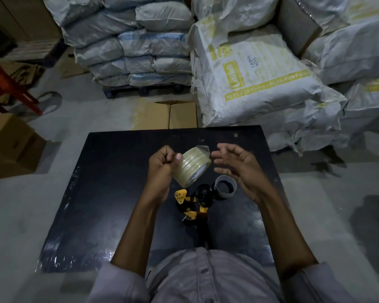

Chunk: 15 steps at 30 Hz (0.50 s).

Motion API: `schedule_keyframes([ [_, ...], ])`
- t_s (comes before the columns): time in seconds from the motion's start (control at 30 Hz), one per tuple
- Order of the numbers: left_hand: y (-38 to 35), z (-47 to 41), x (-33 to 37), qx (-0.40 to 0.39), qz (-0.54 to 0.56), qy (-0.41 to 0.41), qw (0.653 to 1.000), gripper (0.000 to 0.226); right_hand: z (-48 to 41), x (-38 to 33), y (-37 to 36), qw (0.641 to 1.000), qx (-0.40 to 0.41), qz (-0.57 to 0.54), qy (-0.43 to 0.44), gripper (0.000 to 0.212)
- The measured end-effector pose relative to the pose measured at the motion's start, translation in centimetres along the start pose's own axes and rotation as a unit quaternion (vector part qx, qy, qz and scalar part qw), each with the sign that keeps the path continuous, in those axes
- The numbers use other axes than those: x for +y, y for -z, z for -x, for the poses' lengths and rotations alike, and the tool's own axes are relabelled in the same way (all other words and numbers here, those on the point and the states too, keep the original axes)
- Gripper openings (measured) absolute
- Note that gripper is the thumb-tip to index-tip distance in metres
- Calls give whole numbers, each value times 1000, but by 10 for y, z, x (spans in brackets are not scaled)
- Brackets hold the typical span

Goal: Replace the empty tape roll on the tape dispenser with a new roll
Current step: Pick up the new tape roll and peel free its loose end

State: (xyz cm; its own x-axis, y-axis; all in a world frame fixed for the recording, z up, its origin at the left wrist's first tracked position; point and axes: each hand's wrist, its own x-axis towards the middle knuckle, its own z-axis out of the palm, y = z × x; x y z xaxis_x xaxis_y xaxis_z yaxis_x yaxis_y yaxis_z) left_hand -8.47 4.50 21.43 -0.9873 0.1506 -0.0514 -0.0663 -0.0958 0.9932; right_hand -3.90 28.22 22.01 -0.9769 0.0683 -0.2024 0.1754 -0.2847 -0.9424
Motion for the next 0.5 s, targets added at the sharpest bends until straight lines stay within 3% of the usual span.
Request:
schedule_keyframes([
  [0.1, 2, 4, -13, 27, 23, 59, 998, 52, 5, 18, 9, 999, -22, 47, -12, 57],
  [0.2, 1, 11, -31, 37, 92, 141, 985, 43, 15, 35, 9, 996, -57, 52, -45, 65],
  [0.37, 4, 28, -67, 51, 306, 267, 912, 34, 25, 45, 9, 990, -34, 100, -94, 59],
  [0.5, 5, 36, -81, 54, 343, 288, 893, 25, 27, 59, 5, 982, -23, 140, -126, 52],
])
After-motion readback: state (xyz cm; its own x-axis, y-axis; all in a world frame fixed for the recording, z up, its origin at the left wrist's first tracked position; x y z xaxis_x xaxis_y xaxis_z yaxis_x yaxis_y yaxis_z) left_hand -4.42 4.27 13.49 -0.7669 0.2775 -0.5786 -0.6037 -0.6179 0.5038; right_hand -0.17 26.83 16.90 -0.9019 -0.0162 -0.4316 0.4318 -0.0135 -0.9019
